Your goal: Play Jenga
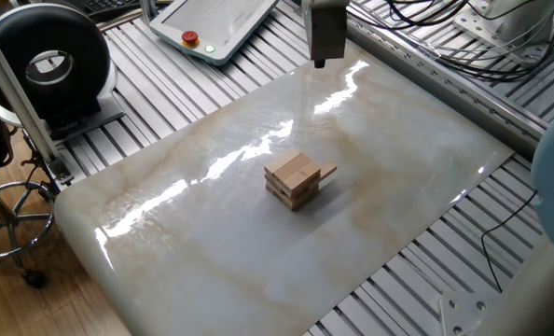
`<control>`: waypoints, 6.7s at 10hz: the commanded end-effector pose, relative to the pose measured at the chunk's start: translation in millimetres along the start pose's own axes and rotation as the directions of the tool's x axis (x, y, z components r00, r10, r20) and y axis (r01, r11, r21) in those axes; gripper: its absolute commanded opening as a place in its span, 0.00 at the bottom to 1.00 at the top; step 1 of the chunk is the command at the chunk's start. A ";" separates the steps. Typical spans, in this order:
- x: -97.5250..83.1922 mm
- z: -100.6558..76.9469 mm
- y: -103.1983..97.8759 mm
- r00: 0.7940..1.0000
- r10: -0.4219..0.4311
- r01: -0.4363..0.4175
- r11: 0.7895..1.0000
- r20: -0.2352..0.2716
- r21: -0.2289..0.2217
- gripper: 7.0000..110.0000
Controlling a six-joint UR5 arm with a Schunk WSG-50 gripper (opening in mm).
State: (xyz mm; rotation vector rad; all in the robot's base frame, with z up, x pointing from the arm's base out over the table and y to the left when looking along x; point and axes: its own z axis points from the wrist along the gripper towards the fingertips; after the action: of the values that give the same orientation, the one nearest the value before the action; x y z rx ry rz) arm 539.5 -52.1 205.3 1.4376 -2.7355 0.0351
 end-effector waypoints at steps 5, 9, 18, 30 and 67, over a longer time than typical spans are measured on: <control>-8.8 57.6 -0.8 0.993 -0.109 0.106 0.993 0.041 0.059 0.00; -25.9 74.0 0.2 0.990 -0.108 0.095 0.987 0.093 0.133 0.00; -39.7 81.0 -4.1 0.930 -0.351 0.322 0.920 0.109 0.223 0.15; -19.1 96.4 31.2 0.949 -0.270 0.262 0.962 0.162 0.072 0.36; -14.2 108.5 41.3 0.859 -0.506 0.505 0.863 0.080 0.028 0.57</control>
State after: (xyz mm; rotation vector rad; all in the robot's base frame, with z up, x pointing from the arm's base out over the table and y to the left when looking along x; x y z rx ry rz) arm 506.3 -22.1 95.3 2.1737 -2.3006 -0.0455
